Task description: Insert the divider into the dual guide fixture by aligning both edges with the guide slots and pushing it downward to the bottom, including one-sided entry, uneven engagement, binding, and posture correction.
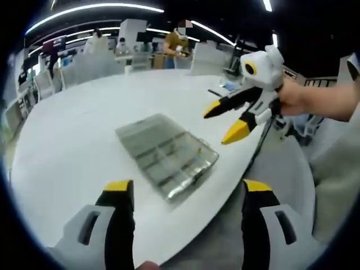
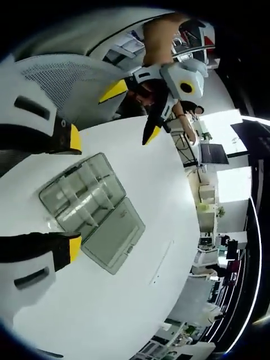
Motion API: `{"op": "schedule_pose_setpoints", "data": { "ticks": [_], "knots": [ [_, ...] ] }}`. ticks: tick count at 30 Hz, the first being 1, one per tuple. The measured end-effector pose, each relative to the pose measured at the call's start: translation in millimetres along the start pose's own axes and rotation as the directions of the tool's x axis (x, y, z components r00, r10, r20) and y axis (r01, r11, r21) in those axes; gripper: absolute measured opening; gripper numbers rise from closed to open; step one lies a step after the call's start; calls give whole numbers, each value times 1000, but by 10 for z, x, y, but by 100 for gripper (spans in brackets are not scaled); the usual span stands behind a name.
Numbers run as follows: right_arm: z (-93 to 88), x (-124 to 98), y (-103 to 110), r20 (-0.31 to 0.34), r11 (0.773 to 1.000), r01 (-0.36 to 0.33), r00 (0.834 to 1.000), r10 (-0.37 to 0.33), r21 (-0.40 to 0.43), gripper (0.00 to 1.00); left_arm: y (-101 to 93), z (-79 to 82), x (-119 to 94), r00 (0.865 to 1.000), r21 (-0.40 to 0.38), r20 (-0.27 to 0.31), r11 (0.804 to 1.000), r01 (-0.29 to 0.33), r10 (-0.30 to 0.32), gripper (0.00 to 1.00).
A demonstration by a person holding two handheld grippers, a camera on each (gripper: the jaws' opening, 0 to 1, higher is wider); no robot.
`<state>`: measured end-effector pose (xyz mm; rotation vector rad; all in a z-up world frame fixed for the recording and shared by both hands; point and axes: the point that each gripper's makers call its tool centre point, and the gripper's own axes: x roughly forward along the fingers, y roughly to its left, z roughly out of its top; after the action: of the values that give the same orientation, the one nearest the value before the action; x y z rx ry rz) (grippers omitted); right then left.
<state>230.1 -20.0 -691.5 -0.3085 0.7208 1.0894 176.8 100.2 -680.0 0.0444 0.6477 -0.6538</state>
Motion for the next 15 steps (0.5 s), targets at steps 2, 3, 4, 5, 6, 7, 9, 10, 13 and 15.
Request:
{"op": "schedule_pose_setpoints", "data": {
  "ticks": [2, 3, 4, 5, 6, 7, 9, 10, 13, 15],
  "knots": [
    [-56, -46, 34, 11, 999, 4, 1000, -5, 32, 56, 13, 4, -21, 1000, 3, 3, 1000, -10, 10, 80],
    [-66, -54, 40, 14, 999, 6, 1000, -7, 39, 57, 28, 5, -38, 1000, 0, 5, 1000, -19, 19, 81],
    [-104, -80, 60, 20, 999, 11, 1000, -12, 51, 58, 44, 4, -56, 1000, -3, 7, 1000, -28, 28, 82],
    [-133, -97, 72, 21, 998, 15, 1000, -16, 55, 58, 56, 0, -67, 999, -8, 8, 999, -33, 33, 83],
    [-162, -120, 81, 22, 998, 24, 999, -25, 64, 58, 73, -3, -86, 999, -17, 12, 999, -44, 44, 84],
    [-196, -151, 95, 29, 997, 30, 999, -33, 77, 59, 78, -12, -98, 999, -19, 11, 999, -49, 49, 85],
    [-251, -194, 114, 38, 993, 43, 998, -48, 113, 61, 91, -28, -126, 998, -28, 12, 998, -62, 62, 87],
    [-266, -209, 118, 42, 992, 47, 998, -53, 120, 63, 96, -31, -144, 997, -32, 15, 997, -70, 70, 88],
    [-317, -300, 138, 50, 985, 70, 996, -78, 157, 65, 107, -37, -173, 996, -43, 17, 996, -84, 84, 91],
    [-329, -340, 140, 60, 981, 83, 994, -95, 176, 66, 109, -37, -193, 995, -55, 22, 994, -93, 94, 93]
  ]
}}
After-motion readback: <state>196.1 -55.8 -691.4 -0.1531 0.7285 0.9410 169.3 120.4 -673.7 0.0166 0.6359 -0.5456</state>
